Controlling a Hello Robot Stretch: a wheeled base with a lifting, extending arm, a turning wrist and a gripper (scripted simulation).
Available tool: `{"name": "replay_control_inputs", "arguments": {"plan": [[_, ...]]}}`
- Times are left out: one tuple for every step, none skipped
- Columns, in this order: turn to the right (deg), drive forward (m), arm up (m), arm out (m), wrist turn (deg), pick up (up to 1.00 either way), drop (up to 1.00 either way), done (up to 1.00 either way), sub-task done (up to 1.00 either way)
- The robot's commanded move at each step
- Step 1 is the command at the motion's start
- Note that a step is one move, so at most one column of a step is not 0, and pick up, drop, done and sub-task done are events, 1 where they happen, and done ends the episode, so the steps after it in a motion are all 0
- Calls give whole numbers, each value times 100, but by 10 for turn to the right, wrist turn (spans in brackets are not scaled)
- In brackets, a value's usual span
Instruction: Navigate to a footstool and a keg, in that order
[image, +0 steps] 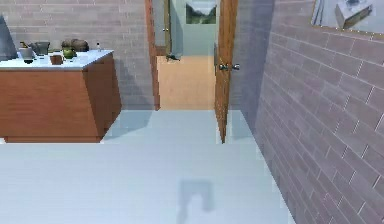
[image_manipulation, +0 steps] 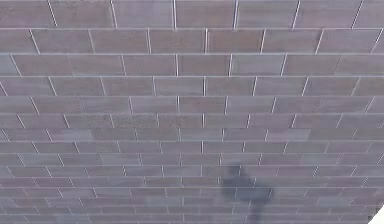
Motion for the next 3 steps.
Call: {"name": "replay_control_inputs", "arguments": {"plan": [[-420,0,0,0,0,0,0,0,0],[0,50,0,0,0,0,0,0,0],[-60,0,0,0,0,0,0,0,0]]}}
